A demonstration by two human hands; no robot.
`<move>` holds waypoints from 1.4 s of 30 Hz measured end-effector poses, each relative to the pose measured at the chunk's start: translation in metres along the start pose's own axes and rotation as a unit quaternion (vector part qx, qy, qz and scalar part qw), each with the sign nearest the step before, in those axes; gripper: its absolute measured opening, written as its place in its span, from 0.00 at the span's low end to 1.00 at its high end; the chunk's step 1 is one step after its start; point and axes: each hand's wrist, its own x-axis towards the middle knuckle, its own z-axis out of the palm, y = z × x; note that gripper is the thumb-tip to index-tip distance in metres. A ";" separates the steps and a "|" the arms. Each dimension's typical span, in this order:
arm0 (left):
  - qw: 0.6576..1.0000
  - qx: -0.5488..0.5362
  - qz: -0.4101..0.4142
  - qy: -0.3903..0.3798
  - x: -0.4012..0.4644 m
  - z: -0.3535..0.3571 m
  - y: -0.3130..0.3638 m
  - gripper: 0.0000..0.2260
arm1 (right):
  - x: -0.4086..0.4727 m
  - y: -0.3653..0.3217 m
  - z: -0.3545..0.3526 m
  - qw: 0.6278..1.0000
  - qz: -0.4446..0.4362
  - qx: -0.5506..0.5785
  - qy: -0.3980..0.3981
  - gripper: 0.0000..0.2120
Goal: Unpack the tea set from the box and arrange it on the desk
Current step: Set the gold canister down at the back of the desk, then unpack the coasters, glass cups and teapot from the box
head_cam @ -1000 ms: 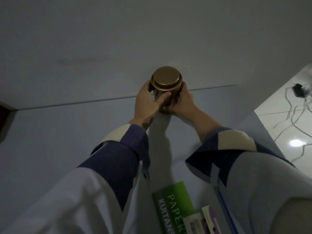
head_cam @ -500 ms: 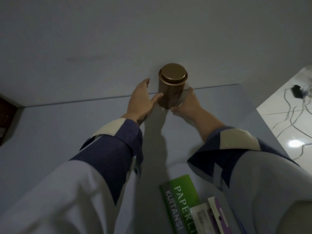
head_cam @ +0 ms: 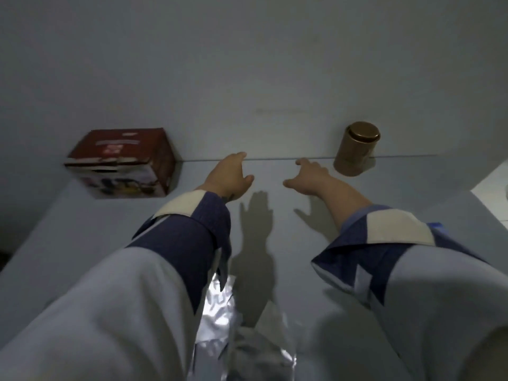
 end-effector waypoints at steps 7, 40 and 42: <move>0.996 -0.024 -0.081 0.024 -0.085 -0.062 -0.101 0.25 | -0.046 -0.112 0.044 0.998 -0.062 0.010 0.003 0.34; 0.918 -0.243 -0.250 0.188 -0.034 -0.106 -0.350 0.26 | 0.077 -0.321 0.162 0.930 -0.077 0.353 0.065 0.20; 0.913 -0.242 -0.269 0.190 -0.042 -0.106 -0.350 0.30 | 0.070 -0.324 0.169 0.929 -0.067 0.355 0.081 0.21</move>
